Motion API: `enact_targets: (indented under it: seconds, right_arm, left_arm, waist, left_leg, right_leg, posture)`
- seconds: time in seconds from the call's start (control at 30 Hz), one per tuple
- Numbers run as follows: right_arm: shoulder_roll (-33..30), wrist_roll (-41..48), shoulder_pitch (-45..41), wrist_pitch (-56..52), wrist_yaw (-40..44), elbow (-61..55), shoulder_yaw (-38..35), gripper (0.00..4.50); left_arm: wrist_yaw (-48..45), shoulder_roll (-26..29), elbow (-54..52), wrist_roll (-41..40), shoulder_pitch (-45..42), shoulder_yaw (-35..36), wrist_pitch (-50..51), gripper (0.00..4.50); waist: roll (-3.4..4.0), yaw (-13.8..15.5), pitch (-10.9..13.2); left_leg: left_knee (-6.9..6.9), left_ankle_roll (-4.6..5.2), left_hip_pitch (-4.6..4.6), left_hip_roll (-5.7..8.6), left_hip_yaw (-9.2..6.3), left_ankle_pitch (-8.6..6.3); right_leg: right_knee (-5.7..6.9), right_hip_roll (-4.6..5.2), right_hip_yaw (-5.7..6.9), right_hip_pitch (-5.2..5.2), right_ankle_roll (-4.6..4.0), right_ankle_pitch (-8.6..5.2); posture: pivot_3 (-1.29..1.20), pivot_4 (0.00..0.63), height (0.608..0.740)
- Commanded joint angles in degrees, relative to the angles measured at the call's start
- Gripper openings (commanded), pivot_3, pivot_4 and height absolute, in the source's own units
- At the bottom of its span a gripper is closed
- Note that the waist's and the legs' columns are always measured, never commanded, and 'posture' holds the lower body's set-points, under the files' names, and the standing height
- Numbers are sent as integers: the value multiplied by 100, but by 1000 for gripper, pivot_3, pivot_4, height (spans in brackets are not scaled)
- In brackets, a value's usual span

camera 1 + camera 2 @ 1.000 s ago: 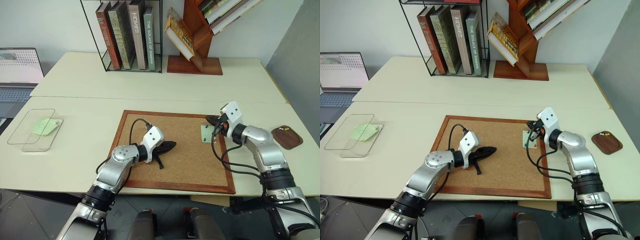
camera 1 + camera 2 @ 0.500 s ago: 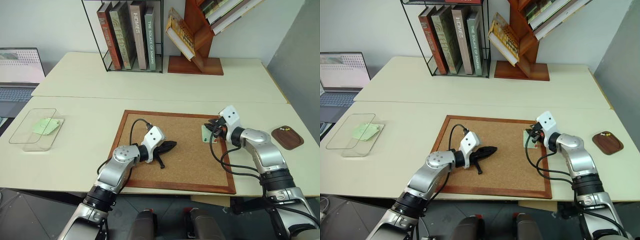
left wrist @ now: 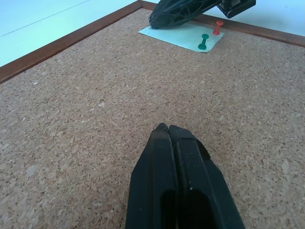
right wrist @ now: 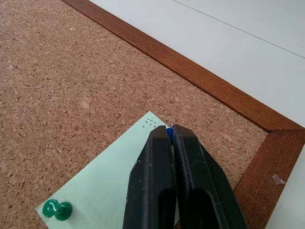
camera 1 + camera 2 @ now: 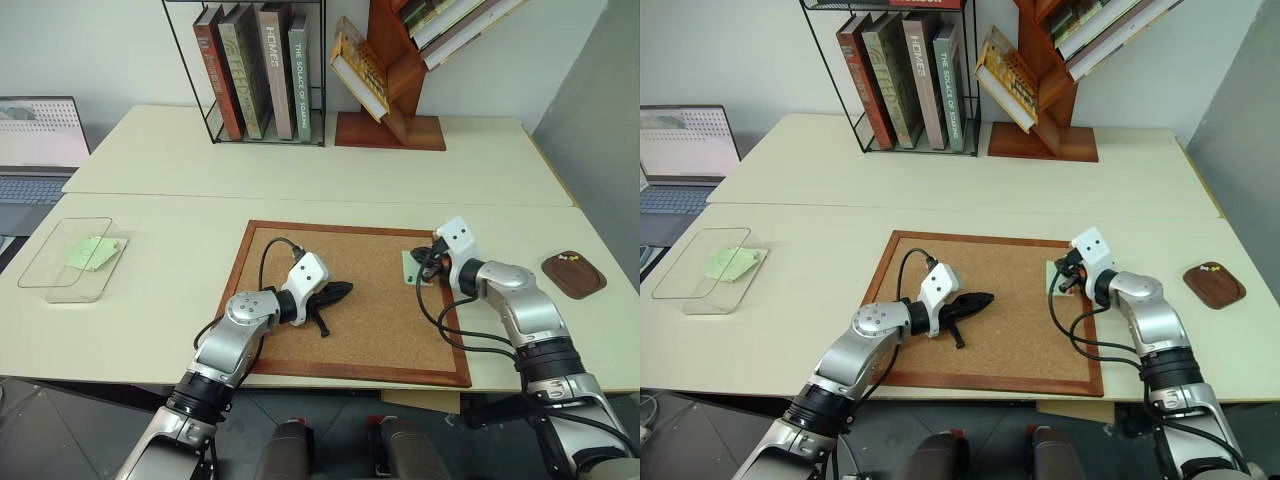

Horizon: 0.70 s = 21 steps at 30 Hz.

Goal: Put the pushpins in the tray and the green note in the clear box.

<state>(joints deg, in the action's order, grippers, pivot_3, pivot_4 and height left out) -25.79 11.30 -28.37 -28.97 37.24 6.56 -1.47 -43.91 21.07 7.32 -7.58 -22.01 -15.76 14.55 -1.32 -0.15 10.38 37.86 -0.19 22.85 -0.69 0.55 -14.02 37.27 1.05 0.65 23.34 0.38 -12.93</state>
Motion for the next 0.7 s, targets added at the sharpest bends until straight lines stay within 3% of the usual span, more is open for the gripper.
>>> enact_targets:
  seconds: [0.03, 0.23, 0.37, 0.53, 0.7]
  right_arm:
    - [-312, 368, 103, -303, 11, -611, -551, 14]
    - [-741, 697, 437, -712, -47, -1071, -1216, 14]
    - [-1304, 714, 1024, -443, 145, -1045, -1894, 14]
    - [-1935, 410, 1688, -49, 107, -470, -2449, 14]
    - [-2154, 85, 1960, 360, -125, 211, -2441, 14]
  left_arm:
    - [121, 31, 379, 298, 89, -101, 156, 0]
    - [128, -7, 385, 288, 77, -118, 130, 0]
    - [96, -18, 357, 275, 83, -115, 87, 0]
    - [31, -6, 465, 350, 49, -178, -44, 0]
    - [11, -66, 609, 393, -46, -170, -135, 0]
  waist:
    - [0, 1, 0]
    - [2, 5, -1]
    - [4, 22, -2]
    - [12, 21, -7]
    - [25, 15, -15]
  left_leg:
    - [0, 0, 0, 0, -1, 0]
    - [-1, 0, 1, 0, -5, 0]
    - [-1, 0, 3, 1, -5, 0]
    - [-3, 0, 6, 6, -2, -1]
    - [-2, 1, 1, 2, 0, 0]
  right_leg:
    - [-2, 0, 1, -2, 0, 0]
    - [-4, 2, 3, -3, 0, 0]
    - [-8, 2, 3, -4, -3, -2]
    - [-20, 3, 0, -6, -11, -7]
    - [-22, 3, 2, -8, -19, -12]
  posture:
    - [0, 150, 740]
    - [0, 150, 740]
    - [0, 150, 740]
    - [0, 150, 740]
    - [0, 150, 740]
